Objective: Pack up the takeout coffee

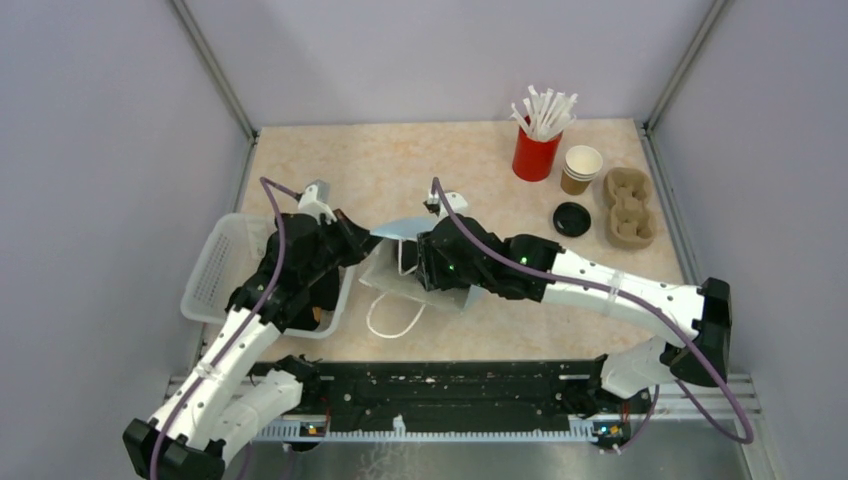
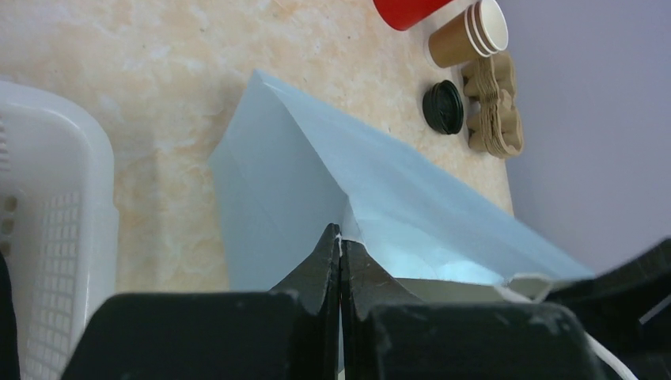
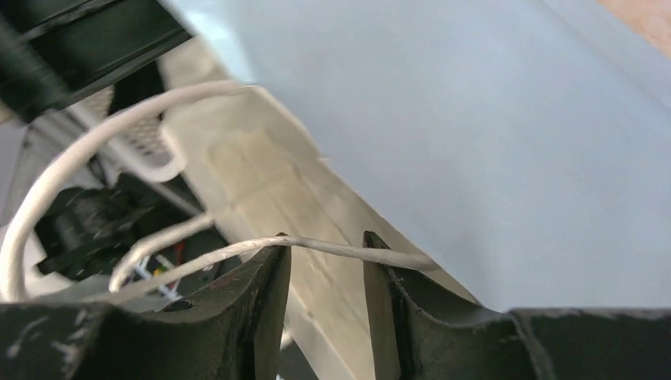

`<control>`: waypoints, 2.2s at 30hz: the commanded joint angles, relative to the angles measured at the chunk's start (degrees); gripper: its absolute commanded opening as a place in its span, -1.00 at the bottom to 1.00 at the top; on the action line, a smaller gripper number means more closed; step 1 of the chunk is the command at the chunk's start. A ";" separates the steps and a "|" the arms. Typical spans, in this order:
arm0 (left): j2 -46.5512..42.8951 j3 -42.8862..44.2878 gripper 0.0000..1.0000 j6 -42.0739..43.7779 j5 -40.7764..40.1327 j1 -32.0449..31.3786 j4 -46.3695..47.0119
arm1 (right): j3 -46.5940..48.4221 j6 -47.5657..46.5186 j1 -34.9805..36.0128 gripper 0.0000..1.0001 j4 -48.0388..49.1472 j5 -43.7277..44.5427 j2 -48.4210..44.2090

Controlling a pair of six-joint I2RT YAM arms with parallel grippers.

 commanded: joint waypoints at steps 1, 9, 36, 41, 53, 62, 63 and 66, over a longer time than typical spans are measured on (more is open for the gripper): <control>-4.32 -2.92 -1.00 0.09 2.83 0.01 -3.44 | -2.85 4.77 0.60 -0.22 -0.80 14.13 -1.78; -5.65 -2.60 -1.00 0.52 5.41 0.01 -7.07 | -2.36 5.44 1.53 -0.04 -10.79 24.81 -1.00; -1.51 -1.96 -1.00 -0.04 6.25 -0.16 -6.07 | -16.03 -6.29 1.53 0.28 9.36 8.80 -16.13; -3.79 -5.50 -1.00 3.99 2.37 -0.14 -3.24 | -17.20 -6.51 1.53 0.33 11.84 5.45 -21.17; 4.16 10.23 -1.00 0.91 4.37 -0.12 -21.05 | -2.81 -4.57 1.52 0.45 3.36 9.58 -22.08; 17.13 31.96 -1.00 0.93 6.82 -0.07 -40.20 | 2.56 2.49 -13.59 0.58 -8.99 4.56 -21.75; 18.59 33.43 -1.00 0.53 6.89 0.07 -42.01 | 2.30 2.35 -16.31 0.58 -9.72 1.59 -21.55; 22.76 36.66 -1.00 -0.11 10.08 0.68 -44.50 | 3.66 1.78 -21.68 0.59 -12.88 -4.08 -19.40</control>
